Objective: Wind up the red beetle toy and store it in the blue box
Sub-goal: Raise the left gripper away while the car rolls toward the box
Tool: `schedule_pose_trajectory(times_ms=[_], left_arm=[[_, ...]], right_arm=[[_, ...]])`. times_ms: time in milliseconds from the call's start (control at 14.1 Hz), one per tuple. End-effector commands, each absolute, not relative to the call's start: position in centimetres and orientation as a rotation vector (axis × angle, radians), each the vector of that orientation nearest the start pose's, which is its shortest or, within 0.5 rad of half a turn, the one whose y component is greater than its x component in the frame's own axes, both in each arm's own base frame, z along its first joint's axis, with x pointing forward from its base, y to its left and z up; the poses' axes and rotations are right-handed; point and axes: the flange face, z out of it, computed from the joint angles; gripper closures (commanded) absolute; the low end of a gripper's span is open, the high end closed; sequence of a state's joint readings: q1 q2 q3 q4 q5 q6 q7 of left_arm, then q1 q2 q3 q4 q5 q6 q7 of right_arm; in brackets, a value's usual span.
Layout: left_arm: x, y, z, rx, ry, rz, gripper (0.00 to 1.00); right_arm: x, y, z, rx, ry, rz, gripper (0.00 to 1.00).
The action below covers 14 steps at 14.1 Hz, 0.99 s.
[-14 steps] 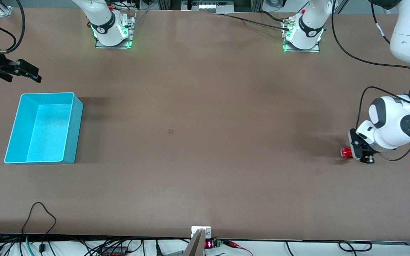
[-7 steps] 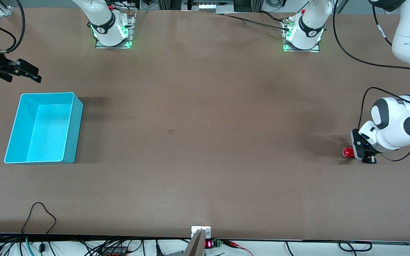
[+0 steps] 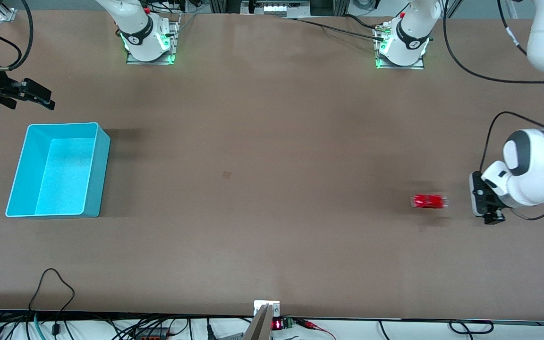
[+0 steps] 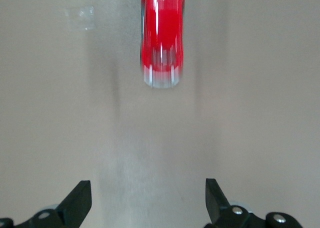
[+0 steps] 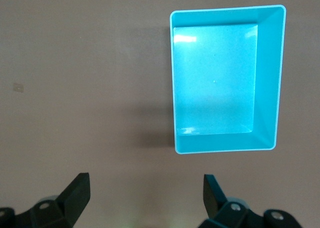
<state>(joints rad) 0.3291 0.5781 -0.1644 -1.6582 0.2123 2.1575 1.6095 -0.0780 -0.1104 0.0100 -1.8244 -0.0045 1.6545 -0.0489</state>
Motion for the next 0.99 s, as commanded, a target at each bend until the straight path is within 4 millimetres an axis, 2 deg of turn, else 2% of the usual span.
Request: schedule_pose_trajectory(times_ms=[0,354,496,708,920], left_arm=[[65.4,13.2,30.7,-2.372,2.089,0.201,0.00],[63.0,13.4,37.8,-2.627,1.743,0.316,0.00],[62.4,13.6,40.6,-2.677,1.605,0.293,0.00],[61.1,14.4,44.0,-2.756,1.440,0.284,0.00],[59.4,13.6,47.3,-2.924,1.139,0.380,0.00]], right_arm=[[51.8,-3.7,57.3,-3.148,0.032,0.085,0.00],[51.8,-3.7,57.3,-3.148,0.032,0.085,0.00],[51.9,-3.7,57.2,-3.147,0.032,0.088,0.00],[51.8,-3.6,57.4,-3.148,0.030,0.083,0.00],[51.9,-3.7,57.4,-3.148,0.035,0.083,0.00]])
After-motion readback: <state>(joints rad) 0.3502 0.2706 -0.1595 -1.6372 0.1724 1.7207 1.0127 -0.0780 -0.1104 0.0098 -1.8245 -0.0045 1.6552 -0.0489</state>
